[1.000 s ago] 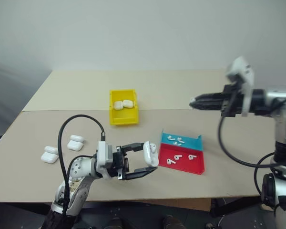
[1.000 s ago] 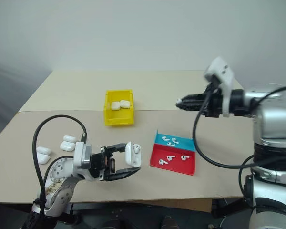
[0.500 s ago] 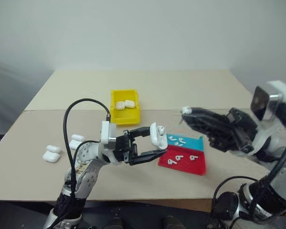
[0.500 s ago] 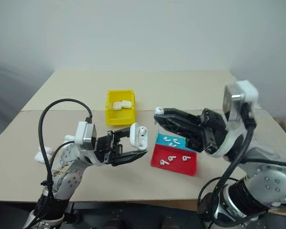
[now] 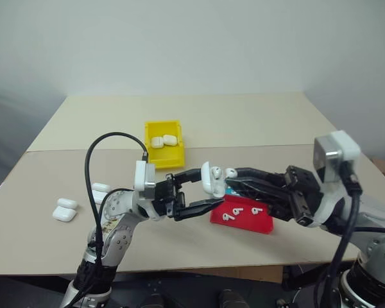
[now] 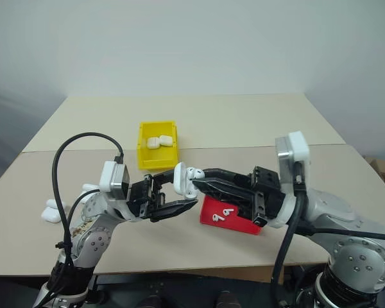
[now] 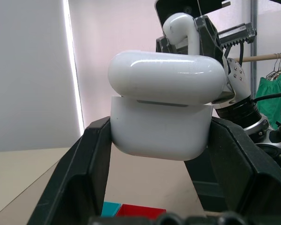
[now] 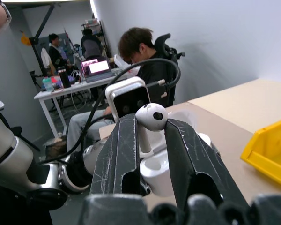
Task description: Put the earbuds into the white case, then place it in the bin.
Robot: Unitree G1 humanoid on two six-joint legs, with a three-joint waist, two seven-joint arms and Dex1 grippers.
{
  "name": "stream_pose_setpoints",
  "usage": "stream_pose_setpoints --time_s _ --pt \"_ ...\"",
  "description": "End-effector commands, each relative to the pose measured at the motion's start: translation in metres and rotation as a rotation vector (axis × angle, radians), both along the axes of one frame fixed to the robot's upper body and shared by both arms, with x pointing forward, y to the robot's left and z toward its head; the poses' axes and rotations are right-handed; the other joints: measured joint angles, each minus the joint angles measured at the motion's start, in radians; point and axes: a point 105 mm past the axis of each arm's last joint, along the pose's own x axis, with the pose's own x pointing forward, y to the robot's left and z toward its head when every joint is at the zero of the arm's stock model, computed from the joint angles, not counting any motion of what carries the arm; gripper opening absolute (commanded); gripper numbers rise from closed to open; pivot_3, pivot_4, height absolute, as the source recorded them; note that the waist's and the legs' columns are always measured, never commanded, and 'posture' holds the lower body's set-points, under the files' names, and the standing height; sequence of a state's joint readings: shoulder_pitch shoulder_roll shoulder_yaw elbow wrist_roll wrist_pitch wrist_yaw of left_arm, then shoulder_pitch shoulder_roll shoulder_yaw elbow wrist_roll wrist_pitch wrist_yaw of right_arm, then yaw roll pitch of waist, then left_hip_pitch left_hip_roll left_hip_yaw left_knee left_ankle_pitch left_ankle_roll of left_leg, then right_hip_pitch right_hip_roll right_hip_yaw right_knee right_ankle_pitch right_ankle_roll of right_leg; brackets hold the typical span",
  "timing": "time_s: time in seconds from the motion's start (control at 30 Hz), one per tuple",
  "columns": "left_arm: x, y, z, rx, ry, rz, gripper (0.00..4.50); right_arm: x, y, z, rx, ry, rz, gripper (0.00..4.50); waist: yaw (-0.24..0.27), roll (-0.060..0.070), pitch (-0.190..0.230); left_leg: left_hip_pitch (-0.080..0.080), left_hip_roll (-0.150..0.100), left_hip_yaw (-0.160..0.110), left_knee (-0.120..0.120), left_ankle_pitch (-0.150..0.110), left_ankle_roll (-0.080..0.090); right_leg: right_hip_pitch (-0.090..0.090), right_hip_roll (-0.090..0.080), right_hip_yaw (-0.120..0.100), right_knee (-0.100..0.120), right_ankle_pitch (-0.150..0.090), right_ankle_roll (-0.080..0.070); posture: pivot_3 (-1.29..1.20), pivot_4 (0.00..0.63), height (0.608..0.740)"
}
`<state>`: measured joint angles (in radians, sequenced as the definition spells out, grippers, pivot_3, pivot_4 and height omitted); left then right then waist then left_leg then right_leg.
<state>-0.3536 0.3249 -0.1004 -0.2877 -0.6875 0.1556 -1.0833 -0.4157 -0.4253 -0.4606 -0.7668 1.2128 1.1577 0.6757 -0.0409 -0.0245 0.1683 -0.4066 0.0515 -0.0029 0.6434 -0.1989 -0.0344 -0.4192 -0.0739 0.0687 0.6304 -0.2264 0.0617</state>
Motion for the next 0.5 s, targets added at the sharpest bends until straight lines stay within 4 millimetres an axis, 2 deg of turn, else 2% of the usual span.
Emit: stream_pose_setpoints --time_s 0.03,0.5 --pt "-0.0054 -0.0007 0.0094 -0.034 -0.032 -0.006 2.80 -0.0059 0.0032 0.0039 0.003 -0.066 0.003 0.66 -0.001 0.000 0.000 0.000 0.000 0.000 0.000 0.000 0.000 0.000 0.000 0.000 0.000 0.000 0.000 0.00 0.150 0.740" --pt "-0.0088 -0.0042 0.0077 -0.034 -0.026 -0.011 2.80 -0.0045 0.0070 0.0022 0.000 -0.094 0.002 0.66 0.000 0.000 0.000 0.000 0.000 0.000 0.000 0.000 0.000 0.000 0.000 0.000 -0.001 0.000 0.000 0.00 0.150 0.740"
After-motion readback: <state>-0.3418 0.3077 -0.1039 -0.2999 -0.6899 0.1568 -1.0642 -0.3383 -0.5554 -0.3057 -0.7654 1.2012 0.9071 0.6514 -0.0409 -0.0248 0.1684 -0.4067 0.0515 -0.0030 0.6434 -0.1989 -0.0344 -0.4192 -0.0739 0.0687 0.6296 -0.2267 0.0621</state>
